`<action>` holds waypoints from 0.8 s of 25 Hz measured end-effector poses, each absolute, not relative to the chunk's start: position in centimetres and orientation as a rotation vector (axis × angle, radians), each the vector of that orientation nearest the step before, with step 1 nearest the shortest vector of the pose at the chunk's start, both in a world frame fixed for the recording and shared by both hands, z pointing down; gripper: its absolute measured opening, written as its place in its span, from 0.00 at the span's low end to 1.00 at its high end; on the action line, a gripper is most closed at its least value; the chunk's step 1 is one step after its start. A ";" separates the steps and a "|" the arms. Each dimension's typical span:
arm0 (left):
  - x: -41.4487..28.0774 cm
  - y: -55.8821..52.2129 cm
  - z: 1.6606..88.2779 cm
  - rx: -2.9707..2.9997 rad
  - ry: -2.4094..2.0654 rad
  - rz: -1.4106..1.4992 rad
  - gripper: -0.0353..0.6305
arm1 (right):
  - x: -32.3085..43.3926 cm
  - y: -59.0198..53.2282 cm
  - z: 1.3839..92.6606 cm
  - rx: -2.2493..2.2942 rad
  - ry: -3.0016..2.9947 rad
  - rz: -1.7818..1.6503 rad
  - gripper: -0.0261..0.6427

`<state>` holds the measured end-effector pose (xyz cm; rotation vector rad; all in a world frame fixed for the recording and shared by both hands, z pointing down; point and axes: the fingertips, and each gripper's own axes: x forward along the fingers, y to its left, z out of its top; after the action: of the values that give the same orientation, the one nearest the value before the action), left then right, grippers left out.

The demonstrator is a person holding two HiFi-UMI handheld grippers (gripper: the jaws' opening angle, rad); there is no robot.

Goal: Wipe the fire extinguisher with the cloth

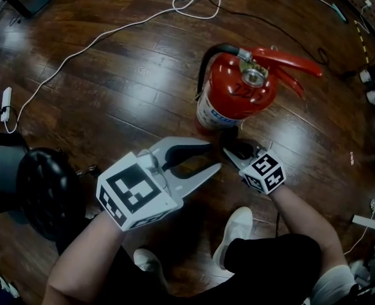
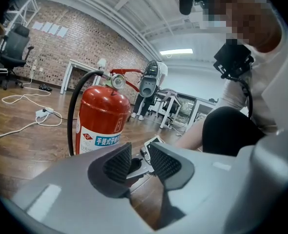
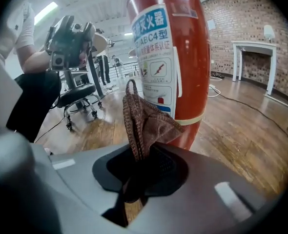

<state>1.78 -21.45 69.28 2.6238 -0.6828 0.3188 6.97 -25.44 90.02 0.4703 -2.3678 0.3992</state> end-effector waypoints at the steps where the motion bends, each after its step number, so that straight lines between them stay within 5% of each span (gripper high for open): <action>1: 1.8 -21.4 69.4 2.621 -0.681 0.318 0.23 | 7.1 -25.4 90.1 0.474 -2.366 0.410 0.12; 15: 0.1 -22.1 69.4 2.605 -0.740 0.298 0.23 | 5.0 -23.0 68.5 0.445 -2.757 0.156 0.12; 20: 0.4 -21.4 69.3 2.622 -0.729 0.313 0.23 | 4.4 -25.1 69.3 0.477 -2.761 0.135 0.12</action>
<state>0.37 -21.43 69.30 2.6221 -0.7286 0.3133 4.38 -25.10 69.34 0.4766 -2.7607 0.1346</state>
